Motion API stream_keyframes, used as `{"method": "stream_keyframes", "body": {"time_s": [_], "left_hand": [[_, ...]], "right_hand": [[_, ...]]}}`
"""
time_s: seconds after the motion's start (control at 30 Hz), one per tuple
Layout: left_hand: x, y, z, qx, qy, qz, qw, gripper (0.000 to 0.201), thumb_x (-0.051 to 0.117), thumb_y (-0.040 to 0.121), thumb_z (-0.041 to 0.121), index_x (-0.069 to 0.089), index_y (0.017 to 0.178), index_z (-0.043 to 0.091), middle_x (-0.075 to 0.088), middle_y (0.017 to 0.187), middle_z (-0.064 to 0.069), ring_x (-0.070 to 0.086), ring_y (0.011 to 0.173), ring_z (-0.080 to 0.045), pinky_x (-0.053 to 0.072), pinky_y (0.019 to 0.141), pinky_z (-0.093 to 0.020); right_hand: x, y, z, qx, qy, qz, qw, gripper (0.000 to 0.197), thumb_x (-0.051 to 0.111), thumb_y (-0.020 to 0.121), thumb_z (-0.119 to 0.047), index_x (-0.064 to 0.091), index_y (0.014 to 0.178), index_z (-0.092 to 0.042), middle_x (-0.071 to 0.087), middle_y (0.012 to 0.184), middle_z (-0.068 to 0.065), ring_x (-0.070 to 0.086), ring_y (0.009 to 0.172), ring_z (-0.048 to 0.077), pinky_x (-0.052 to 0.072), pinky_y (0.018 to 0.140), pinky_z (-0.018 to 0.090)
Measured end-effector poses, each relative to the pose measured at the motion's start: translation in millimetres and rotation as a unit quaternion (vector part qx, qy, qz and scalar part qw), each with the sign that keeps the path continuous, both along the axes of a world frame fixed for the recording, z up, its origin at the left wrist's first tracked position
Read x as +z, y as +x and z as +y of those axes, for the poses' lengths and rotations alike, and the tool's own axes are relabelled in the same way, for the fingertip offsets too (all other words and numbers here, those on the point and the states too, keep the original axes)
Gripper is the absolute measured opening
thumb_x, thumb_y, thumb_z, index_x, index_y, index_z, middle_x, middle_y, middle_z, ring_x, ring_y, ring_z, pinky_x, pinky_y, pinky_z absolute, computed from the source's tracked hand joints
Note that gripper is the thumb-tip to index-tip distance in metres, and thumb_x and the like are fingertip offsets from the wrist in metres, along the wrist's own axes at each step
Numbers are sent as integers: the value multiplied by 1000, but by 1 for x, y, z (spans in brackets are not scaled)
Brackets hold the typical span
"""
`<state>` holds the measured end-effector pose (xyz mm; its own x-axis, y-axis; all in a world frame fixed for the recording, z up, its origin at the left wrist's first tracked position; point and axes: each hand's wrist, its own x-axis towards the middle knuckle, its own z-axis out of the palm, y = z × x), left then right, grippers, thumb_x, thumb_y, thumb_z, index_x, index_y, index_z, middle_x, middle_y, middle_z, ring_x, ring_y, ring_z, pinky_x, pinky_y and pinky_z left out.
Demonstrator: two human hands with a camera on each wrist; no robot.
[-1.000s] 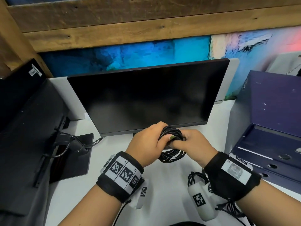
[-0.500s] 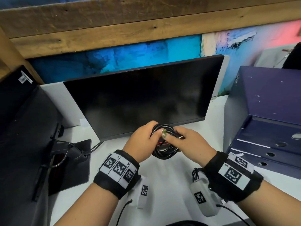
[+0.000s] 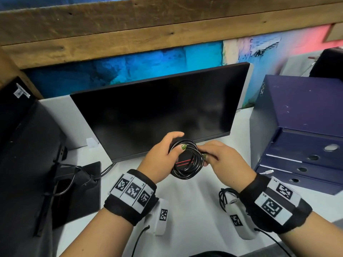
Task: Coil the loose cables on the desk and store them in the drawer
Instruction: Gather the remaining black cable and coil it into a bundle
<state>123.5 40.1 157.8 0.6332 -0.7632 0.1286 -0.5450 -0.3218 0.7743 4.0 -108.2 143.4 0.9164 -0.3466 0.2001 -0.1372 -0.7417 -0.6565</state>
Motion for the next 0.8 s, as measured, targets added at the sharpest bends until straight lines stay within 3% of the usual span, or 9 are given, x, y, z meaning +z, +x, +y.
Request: {"method": "stream_keyframes", "body": {"time_s": [0.07, 0.13, 0.3, 0.4, 0.47, 0.63, 0.7, 0.8], "left_hand": [[0, -1, 2, -26, -11, 18, 999, 22, 47, 98, 28, 56, 114, 41, 64, 75, 4, 60, 69, -5, 49, 65, -24], [1, -1, 5, -50, -21, 34, 998, 23, 47, 98, 27, 57, 110, 44, 69, 94, -8, 64, 85, -15, 52, 79, -33], [1, 1, 9, -75, -21, 54, 996, 21, 46, 94, 38, 56, 109, 50, 68, 102, -12, 64, 94, -20, 50, 89, -37], [-1, 6, 12, -82, -7, 57, 995, 24, 46, 88, 42, 57, 109, 49, 69, 100, -9, 64, 93, -18, 50, 89, -37], [-3, 7, 14, -88, 11, 51, 995, 22, 48, 93, 38, 57, 111, 45, 69, 98, -5, 65, 90, -17, 50, 87, -37], [-3, 6, 14, -80, 9, 31, 996, 19, 49, 95, 35, 57, 112, 38, 69, 91, 7, 64, 83, -10, 52, 80, -29], [0, 6, 14, -71, -6, 19, 997, 18, 50, 97, 29, 57, 113, 36, 66, 86, 15, 61, 75, -3, 49, 75, -22], [4, 2, 13, -66, -39, 20, 997, 20, 51, 97, 23, 56, 113, 35, 65, 94, 19, 62, 84, -2, 49, 77, -18]], "right_hand": [[0, 1, 0, -23, -24, -17, 999, 37, 51, 92, -1, 68, 116, -24, 54, 89, -11, 49, 82, 5, 32, 73, -1], [-1, 2, -1, -45, -29, -44, 998, 33, 54, 91, -2, 71, 112, -22, 59, 93, -7, 51, 78, 7, 37, 76, 4], [2, 1, -1, -72, -71, -119, 988, 28, 56, 89, 1, 73, 101, -18, 61, 93, -3, 49, 71, -2, 34, 73, -1], [4, 2, 0, -86, -93, -127, 984, 27, 55, 89, 2, 72, 98, -16, 62, 95, -1, 55, 81, 11, 35, 73, 1], [4, 1, 2, -83, -98, -130, 983, 26, 54, 89, 3, 70, 98, -15, 61, 96, 0, 55, 83, 13, 36, 73, 2], [7, 1, 4, -68, -77, -132, 986, 24, 51, 92, -1, 67, 99, -16, 60, 96, -3, 52, 82, 8, 34, 74, -1], [9, 1, 2, -61, -50, -106, 991, 23, 52, 93, -5, 68, 100, -19, 59, 93, -9, 52, 76, 0, 35, 72, 1], [8, 2, 0, -38, 13, -59, 997, 22, 59, 89, -6, 73, 97, -21, 57, 86, -17, 55, 69, -7, 39, 69, 5]]}}
